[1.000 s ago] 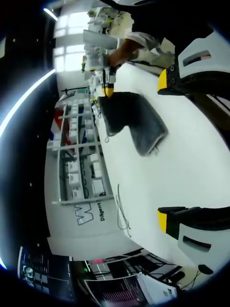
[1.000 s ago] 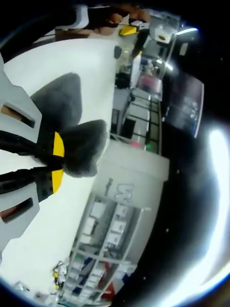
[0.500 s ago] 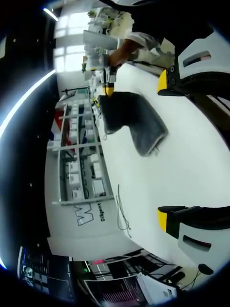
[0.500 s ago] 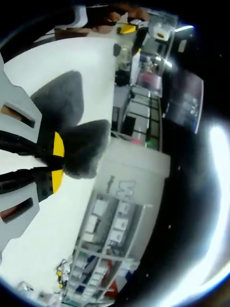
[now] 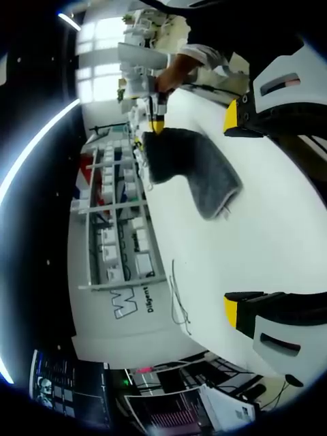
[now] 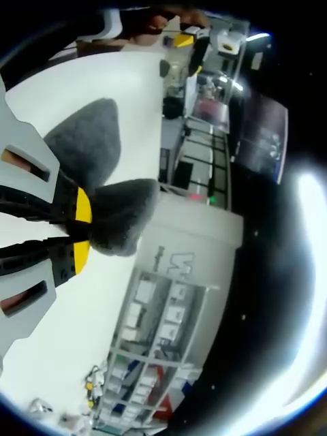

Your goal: Open the folded towel by lifting each exposed corner and separating the folded layers until the towel lies flat within the target outline without major curled edges

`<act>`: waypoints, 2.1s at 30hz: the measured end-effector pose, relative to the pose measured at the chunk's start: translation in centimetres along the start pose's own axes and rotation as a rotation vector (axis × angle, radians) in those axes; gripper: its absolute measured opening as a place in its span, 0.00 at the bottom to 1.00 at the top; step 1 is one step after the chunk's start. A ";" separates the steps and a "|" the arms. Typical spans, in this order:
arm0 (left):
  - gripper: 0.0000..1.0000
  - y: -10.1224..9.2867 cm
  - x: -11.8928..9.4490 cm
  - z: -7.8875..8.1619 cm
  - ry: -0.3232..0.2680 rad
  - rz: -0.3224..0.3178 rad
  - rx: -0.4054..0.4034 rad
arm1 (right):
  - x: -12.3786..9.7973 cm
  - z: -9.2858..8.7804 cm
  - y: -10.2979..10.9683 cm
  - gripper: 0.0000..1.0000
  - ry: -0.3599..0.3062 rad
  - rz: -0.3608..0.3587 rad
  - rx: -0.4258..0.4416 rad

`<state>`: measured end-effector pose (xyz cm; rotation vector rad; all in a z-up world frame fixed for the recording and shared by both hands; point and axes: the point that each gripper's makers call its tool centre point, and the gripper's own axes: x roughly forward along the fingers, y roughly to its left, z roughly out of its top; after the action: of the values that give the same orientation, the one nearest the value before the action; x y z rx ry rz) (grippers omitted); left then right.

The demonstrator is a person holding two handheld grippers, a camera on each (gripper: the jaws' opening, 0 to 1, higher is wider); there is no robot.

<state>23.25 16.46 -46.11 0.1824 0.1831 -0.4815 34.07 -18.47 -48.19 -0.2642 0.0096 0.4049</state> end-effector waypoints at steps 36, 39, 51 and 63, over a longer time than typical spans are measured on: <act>0.92 0.3 -0.1 -0.4 0.013 0.006 0.003 | -1.3 -1.3 -0.5 0.03 0.030 -0.010 0.040; 0.92 0.4 -0.2 -0.3 0.011 0.011 0.002 | -1.4 -1.4 -0.6 0.03 0.033 -0.013 0.038; 0.92 0.3 -0.3 -0.3 0.012 0.007 0.004 | -1.8 -2.2 -1.2 0.03 0.048 -0.023 0.054; 0.92 0.3 -0.2 -0.4 0.016 0.006 0.006 | -2.3 -3.1 -1.5 0.03 0.065 -0.030 0.059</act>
<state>23.14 16.87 -46.45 0.1925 0.1970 -0.4745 32.70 -21.46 -50.62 -0.2191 0.0810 0.3660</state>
